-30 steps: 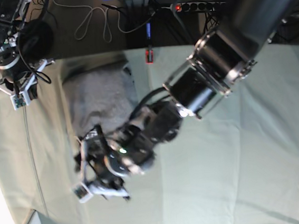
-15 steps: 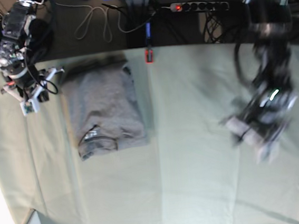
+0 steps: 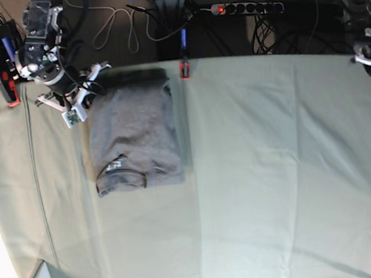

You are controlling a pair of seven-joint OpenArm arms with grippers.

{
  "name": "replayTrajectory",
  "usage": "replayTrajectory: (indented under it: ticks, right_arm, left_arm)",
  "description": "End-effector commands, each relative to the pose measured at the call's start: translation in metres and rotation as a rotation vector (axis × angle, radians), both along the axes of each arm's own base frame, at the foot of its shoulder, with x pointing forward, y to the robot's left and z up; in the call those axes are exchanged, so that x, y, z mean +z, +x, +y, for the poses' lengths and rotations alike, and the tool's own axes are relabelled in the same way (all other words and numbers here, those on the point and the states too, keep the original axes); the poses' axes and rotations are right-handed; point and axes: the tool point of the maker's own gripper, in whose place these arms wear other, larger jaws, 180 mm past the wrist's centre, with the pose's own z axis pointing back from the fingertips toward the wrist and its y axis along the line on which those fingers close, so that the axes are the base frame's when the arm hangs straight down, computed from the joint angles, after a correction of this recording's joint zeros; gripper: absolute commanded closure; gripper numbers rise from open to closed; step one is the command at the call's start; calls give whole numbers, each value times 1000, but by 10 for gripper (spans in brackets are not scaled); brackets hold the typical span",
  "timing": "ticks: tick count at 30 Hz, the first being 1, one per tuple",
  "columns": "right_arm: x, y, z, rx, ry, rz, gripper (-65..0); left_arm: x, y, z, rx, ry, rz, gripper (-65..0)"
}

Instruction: Layout the t-shirt on the table in an organized manner, then fold the t-shirt properly

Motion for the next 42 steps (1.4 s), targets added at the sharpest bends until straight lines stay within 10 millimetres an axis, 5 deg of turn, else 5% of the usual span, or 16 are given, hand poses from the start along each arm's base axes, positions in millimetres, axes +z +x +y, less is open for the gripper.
replayTrajectory:
  ticks: [1,8,13,16,17,25,33,38,42]
  right_arm:
    - [1,-2,4,5,11,-1,-37]
    - [14,-12,-41,-120,-48,-21,-37]
    - [29,-38,-76,-206,-121,-24,-37]
    - [30,-68,-82,-213,-151,20,-36]
    - [26,-81,-81,-211,-151,47,-36]
    - [-42,-164,-53,-247,-26,310,-35]
    - [-127,-184,-28,-299,196,463,-35]
    - [-146,-197,-4,-292,329,437,-35]
    - [-162,-213,-17,-287,143,390,-35]
  left_arm:
    - [9,2,4,-14,26,-20,-312]
    - [-22,-30,-24,11,-56,47,-292]
    - [-49,-44,-68,-47,-132,114,-133]
    - [-64,-57,-90,-59,-181,151,0]
    - [-74,-64,-100,-58,-211,177,0]
    - [-162,-110,-154,-84,-390,428,0]
    - [-235,-122,-204,-141,-446,426,0]
    - [-260,-151,-213,-82,-450,438,0]
    - [-261,-157,-210,-59,-423,395,0]
